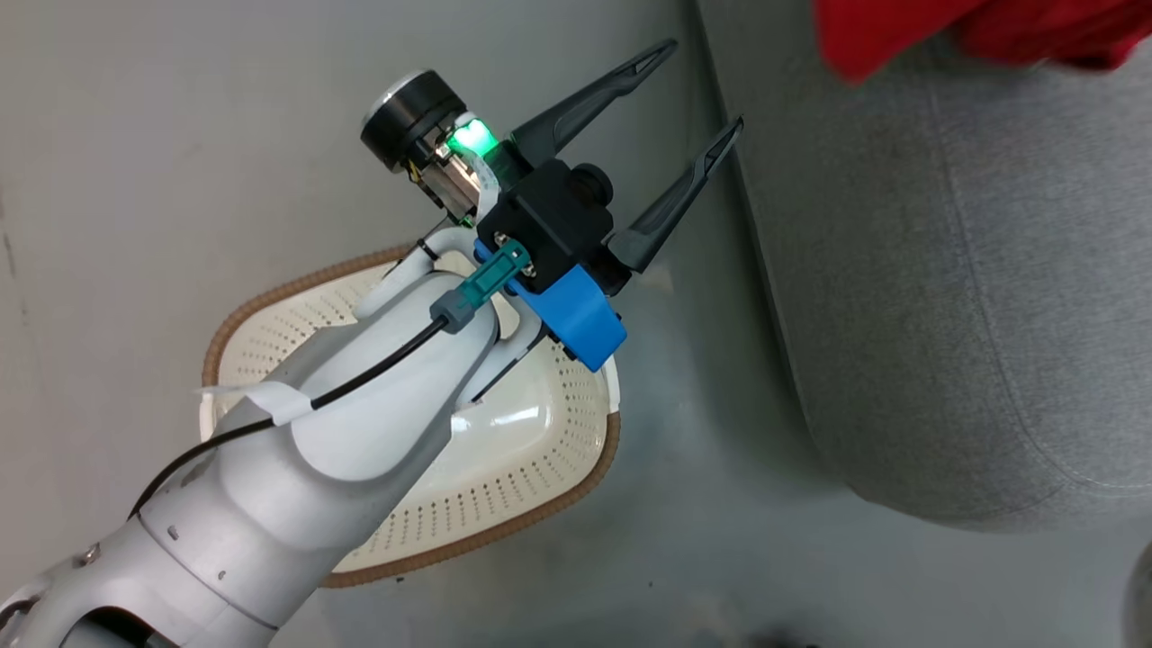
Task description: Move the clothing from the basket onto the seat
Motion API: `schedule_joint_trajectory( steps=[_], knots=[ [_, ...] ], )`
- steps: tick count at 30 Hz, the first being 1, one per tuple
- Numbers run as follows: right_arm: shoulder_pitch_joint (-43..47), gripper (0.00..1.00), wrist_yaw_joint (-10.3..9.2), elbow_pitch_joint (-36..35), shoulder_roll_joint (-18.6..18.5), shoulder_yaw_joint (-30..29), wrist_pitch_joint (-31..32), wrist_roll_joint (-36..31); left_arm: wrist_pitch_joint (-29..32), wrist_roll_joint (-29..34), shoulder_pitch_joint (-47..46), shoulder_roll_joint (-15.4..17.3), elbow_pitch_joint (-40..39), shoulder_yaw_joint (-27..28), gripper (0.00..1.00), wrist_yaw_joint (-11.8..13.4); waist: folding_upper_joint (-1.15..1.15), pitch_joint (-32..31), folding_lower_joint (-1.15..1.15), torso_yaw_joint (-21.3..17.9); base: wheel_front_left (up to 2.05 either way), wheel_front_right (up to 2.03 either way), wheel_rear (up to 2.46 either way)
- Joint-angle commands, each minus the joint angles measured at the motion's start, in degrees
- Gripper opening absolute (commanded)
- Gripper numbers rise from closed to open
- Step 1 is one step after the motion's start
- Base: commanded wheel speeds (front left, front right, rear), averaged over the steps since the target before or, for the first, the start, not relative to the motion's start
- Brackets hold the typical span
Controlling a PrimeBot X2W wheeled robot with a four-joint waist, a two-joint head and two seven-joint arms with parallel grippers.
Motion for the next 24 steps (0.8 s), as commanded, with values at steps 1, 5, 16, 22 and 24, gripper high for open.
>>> schedule_joint_trajectory(
  steps=[1,5,16,22,24],
  knots=[
    [-3.66,0.0,0.01,0.49,-2.73,-1.59,-0.24,-0.23,0.13,0.41,-1.37,0.15,-0.29,-0.01,1.0,-0.09,0.0,3.27,-0.01,0.43,0.0,0.0,0.0],
    [-9.59,0.0,0.01,2.9,-7.93,-4.78,-0.24,-0.06,0.2,0.88,-2.42,0.43,-0.33,-0.28,1.0,-0.12,0.0,5.72,-0.01,0.26,0.0,0.0,0.0],
    [-17.77,0.0,0.01,13.14,-19.92,-9.65,-0.23,0.21,0.3,1.59,-4.48,0.98,-0.79,-1.23,1.0,-0.2,0.0,10.22,-0.01,0.01,0.0,0.0,0.0],
    [-13.77,0.0,0.01,17.06,-16.5,-10.83,-0.23,-0.45,0.34,1.61,-4.92,1.28,-0.83,-1.53,1.0,-0.06,0.0,11.28,-0.01,-0.26,0.0,0.0,0.0],
    [-12.44,0.0,0.01,17.76,-14.71,-11.83,-0.23,-0.55,0.44,1.51,-5.15,1.27,-0.86,-1.66,1.0,-0.09,0.0,11.48,-0.01,-0.21,0.0,0.0,0.0]
  ],
)
